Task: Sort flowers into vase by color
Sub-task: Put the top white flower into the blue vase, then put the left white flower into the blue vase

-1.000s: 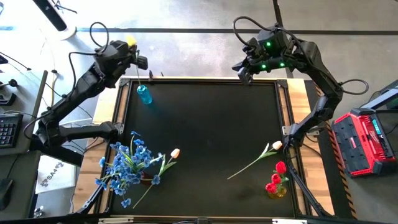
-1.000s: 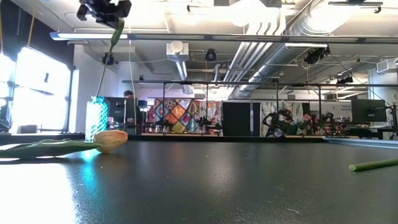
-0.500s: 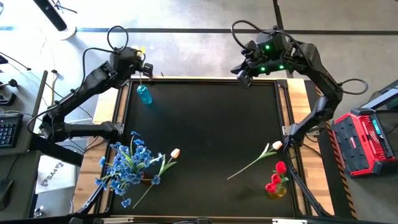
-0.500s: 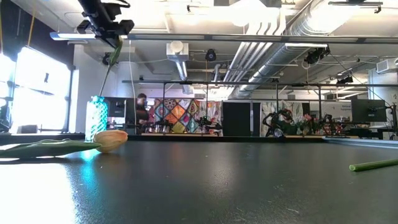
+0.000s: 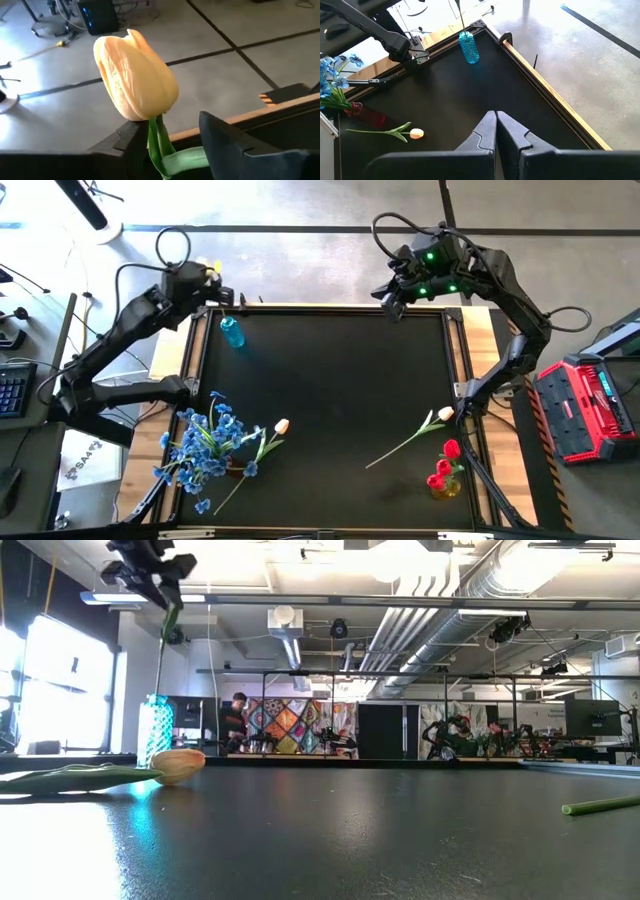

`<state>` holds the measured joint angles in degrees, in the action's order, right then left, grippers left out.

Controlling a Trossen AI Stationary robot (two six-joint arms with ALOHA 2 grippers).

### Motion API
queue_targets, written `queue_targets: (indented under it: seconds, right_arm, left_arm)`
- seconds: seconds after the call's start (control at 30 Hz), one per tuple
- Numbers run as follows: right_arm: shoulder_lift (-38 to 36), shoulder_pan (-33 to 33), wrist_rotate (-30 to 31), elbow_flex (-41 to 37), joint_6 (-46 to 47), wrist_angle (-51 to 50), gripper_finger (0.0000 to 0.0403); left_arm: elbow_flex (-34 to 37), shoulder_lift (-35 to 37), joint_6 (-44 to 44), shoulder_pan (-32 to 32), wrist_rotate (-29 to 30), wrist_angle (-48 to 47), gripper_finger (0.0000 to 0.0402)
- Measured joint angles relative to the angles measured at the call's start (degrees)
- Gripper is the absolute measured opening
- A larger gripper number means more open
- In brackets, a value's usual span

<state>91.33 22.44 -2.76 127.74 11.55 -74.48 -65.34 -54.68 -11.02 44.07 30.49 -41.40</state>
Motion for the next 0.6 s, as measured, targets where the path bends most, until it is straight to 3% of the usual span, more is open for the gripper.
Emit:
queue_targets:
  seconds: [0.33, 0.6]
  right_arm:
    - [0.0, 0.0, 0.0, 0.0, 1.1, 0.1, 0.0001]
    - [0.0, 0.0, -4.0, 0.0, 3.5, -0.4, 0.0001]
  left_arm:
    - [0.0, 0.4, -6.9, 0.0, -12.3, -10.6, 0.0209]
    - [0.0, 0.1, -8.9, 0.0, -17.3, -12.0, 0.0221]
